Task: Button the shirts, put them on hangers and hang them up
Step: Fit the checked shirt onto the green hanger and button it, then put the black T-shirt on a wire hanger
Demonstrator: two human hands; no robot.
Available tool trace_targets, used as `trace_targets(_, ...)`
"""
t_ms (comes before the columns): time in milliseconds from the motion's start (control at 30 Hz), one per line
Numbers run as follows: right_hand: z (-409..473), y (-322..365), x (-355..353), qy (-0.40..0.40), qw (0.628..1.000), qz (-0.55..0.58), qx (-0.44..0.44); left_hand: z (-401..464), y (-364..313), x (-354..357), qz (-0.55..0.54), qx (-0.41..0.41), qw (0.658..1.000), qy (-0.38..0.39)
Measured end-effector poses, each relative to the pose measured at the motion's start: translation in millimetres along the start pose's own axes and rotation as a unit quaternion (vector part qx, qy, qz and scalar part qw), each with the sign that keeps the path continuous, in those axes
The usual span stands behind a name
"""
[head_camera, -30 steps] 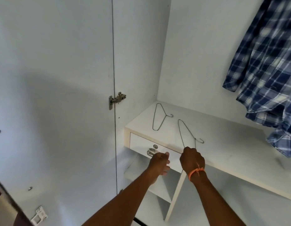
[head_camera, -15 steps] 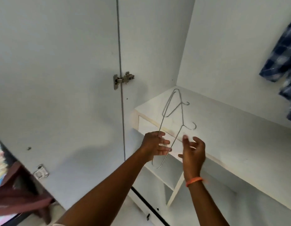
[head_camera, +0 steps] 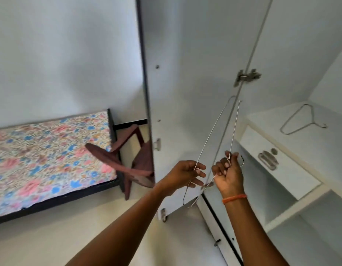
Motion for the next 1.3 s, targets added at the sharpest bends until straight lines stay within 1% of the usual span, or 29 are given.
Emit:
trace_targets(100,-33.0,-61.8,33.3,0.03,0.998,-0.051,0.001,-39.8,5.9,-60.2,-0.004,0.036,0.998,-0.047)
trace_targets(233,-71.5,-140.6,81.2,0.076,0.991,-0.111,0.023,-80.5,12.8,-138.0,0.019,0.084,0.991,-0.104)
trace_targets(367,-96.6,-206.6,128.9,0.11,0.979,-0.166,0.044,-112.9,20.5,-221.3,0.024,0.082,0.982,-0.167)
trace_targets(500,-102.9,-265.5,178.5,0.155,0.967,-0.19,0.069,-126.7,23.6,-295.0,0.064,0.105,0.965,-0.23)
trace_targets(600,-89.4,-319.4,216.2,0.178,0.959,-0.201,0.093,-130.7,33.0,-356.9,0.083,0.096,0.939,-0.32)
trace_targets(767,-69.2,-425.4,289.5,0.228,0.928,-0.261,0.133,-137.0,50.8,-481.0,0.049,0.06,0.889,-0.451)
trace_targets(933,-46.7,-542.0,368.7,0.261,0.893,-0.314,0.187,-143.6,62.3,-598.7,0.045,0.021,0.843,-0.536)
trace_targets(1033,-38.9,-606.2,422.8,0.279,0.878,-0.336,0.198,-150.2,62.5,-663.6,0.029,0.007,0.816,-0.577)
trace_targets(1133,-34.4,-679.2,465.8,0.257,0.876,-0.364,0.184,-160.3,68.7,-724.3,0.009,-0.007,0.792,-0.61)
trace_targets(1233,-40.0,-743.3,502.3,0.231,0.892,-0.372,0.111,-167.8,81.0,-788.0,0.009,-0.027,0.789,-0.614)
trace_targets(1300,-47.4,-789.9,529.1,0.257,0.885,-0.383,0.061,-175.0,92.8,-840.4,-0.01,-0.028,0.785,-0.619)
Point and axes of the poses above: each hand's wrist, its own z-axis towards the middle knuckle, its own x-axis out of the palm, y = z × x, the point moved 6 cm from there along z, towards the middle knuckle, and after that the axes turned 8 degrees about -y, right-handed, at the moved point
